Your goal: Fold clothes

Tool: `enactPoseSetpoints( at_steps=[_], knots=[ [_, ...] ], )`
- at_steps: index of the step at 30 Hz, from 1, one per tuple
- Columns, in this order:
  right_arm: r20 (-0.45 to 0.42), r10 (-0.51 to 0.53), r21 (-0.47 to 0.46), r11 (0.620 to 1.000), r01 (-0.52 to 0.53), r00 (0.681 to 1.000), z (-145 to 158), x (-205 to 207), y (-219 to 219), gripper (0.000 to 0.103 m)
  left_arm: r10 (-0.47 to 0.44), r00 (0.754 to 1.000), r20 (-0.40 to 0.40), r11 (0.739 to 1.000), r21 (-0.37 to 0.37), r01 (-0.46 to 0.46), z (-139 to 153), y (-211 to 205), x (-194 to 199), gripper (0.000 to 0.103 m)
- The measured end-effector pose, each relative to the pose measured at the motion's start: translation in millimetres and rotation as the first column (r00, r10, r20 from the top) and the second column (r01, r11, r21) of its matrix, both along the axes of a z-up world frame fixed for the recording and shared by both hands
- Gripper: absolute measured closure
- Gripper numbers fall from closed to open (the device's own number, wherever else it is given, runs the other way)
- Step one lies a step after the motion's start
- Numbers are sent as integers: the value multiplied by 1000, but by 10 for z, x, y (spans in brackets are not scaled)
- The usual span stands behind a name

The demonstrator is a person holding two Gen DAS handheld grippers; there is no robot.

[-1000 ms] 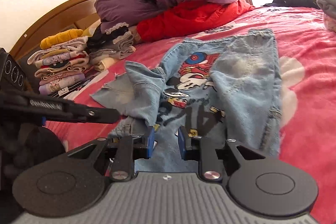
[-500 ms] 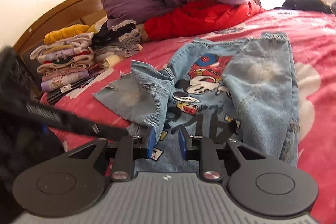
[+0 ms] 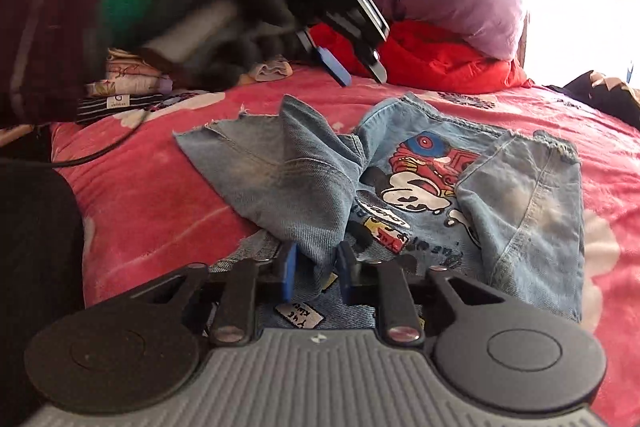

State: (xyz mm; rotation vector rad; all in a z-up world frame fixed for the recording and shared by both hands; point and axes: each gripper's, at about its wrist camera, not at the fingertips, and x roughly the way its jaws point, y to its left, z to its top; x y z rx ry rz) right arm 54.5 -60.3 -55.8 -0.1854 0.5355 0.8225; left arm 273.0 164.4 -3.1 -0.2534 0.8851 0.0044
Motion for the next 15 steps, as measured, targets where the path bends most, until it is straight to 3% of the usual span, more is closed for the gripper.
enactPoseSetpoints(
  at_steps=[2, 3, 4, 10, 15],
  knots=[
    [-17, -8, 15, 1000, 8, 1000, -10, 19, -25, 90, -6, 1000, -17, 1000, 13, 6, -64, -33, 122, 73],
    [-27, -11, 23, 1000, 12, 1000, -14, 30, -39, 92, -14, 1000, -22, 1000, 20, 14, -82, -57, 168, 91],
    [-48, -13, 37, 999, 15, 999, -18, 53, -60, 93, -22, 999, -27, 999, 27, 23, -101, -82, 214, 98],
    [-134, -23, 113, 993, 39, 991, -11, 138, -190, 95, -73, 997, 37, 996, 51, 71, 112, -488, 255, 101],
    [-212, -1, 182, 982, 41, 977, -14, 134, -285, 96, -111, 993, 34, 990, 90, 108, 77, -881, 302, 101]
  ],
)
